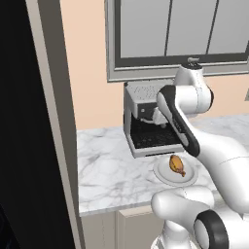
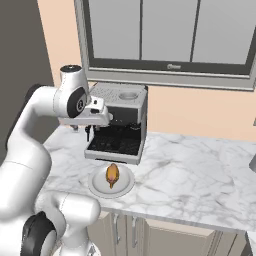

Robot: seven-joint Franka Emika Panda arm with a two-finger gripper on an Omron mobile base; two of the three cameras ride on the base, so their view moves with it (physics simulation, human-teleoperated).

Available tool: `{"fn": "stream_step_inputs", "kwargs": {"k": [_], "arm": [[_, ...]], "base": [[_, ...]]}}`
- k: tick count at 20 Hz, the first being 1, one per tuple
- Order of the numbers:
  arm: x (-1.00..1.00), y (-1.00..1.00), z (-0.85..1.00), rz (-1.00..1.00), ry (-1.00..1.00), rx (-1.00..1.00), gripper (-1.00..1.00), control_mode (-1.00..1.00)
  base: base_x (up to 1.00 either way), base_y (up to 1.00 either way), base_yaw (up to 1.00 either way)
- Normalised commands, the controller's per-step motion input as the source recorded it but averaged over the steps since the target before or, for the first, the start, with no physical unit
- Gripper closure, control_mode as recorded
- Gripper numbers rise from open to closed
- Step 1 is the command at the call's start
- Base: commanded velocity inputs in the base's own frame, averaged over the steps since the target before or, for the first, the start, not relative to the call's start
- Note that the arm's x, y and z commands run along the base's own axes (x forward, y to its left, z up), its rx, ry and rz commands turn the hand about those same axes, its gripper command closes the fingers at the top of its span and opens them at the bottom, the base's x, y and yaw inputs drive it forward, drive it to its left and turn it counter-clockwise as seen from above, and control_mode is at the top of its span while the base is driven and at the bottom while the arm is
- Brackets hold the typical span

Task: Place the chicken drumstick on the counter behind the older chicken drumstick on the same shelf of the fridge to maintain FIFO order. Close the fridge door when finished.

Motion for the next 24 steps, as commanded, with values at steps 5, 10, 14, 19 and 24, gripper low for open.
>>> {"fn": "stream_step_inputs", "kwargs": {"k": [5,10,14,19,24], "arm": [[-0.22,-0.59,-0.99,0.00,0.01,-0.01,-1.00,-1.00],[0.07,-0.33,-0.79,0.00,0.06,0.00,-1.00,-1.00],[0.15,-0.22,-0.52,0.01,0.00,0.00,-1.00,-1.00],[0.14,-0.02,-0.43,0.00,0.02,0.00,-1.00,-1.00],[0.17,0.00,-0.33,0.00,0.10,0.00,-1.00,-1.00]], "base": [[0.00,0.00,0.00],[0.00,0.00,0.00],[0.00,0.00,0.00],[0.00,0.00,0.00],[0.00,0.00,0.00]]}}
